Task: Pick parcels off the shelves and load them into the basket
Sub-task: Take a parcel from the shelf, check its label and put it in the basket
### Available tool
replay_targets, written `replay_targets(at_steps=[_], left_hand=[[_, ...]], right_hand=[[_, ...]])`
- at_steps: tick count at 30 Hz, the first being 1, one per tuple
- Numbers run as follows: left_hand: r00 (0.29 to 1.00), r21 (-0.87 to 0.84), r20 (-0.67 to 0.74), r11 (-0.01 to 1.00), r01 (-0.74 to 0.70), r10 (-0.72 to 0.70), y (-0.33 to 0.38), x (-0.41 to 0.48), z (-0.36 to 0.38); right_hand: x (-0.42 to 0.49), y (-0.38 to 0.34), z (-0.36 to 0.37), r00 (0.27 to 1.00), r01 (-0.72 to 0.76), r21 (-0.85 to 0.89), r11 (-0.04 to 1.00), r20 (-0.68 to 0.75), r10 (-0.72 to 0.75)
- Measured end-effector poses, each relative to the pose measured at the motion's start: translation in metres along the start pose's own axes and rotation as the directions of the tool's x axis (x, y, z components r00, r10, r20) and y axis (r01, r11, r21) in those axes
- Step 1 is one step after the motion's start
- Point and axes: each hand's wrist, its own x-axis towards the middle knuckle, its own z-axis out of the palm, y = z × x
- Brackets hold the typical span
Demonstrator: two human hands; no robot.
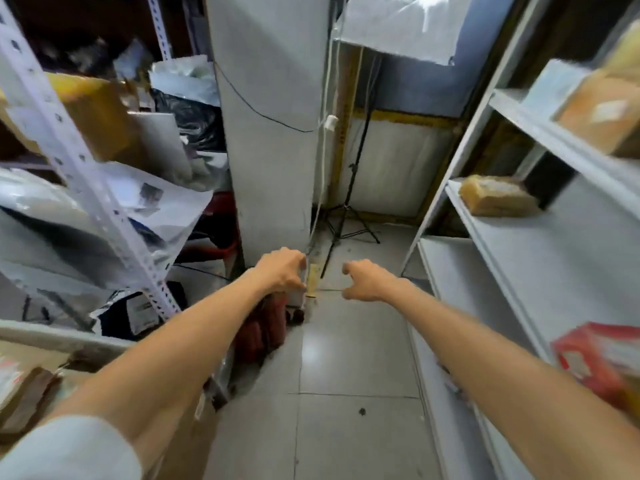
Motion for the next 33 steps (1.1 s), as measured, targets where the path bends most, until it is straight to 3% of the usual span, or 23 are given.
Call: replay_targets(at_steps=[7,14,23,29,33], left_hand=[[0.957,0.049,0.036,0.956,-0.288,0.287,0.102,0.083,-0.010],[0.801,0.119,0.094,0.792,-0.599,0.591,0.190,0.137,-0.024],[0.546,0.118,0.219,0.533,-0.838,0.809,0.279,0.152,0.003],[0.413,0.149,0.299,0.386,-0.911,0.860,0.349,0.151,0.025],[0.279,0.162,0.311,0.238,-0.958,0.908,0.407,0.132,0.029]], right_hand=[[-0.051,0.098,-0.008,0.936,-0.344,0.065,0.937,-0.054,0.347],[-0.100,0.146,-0.017,0.770,-0.606,0.235,0.760,-0.068,0.634],[-0.164,0.166,-0.003,0.500,-0.795,0.372,0.480,-0.047,0.865],[-0.202,0.189,0.012,0.360,-0.815,0.469,0.340,-0.050,0.932],[-0.244,0.202,0.020,0.243,-0.809,0.539,0.236,-0.059,0.968]])
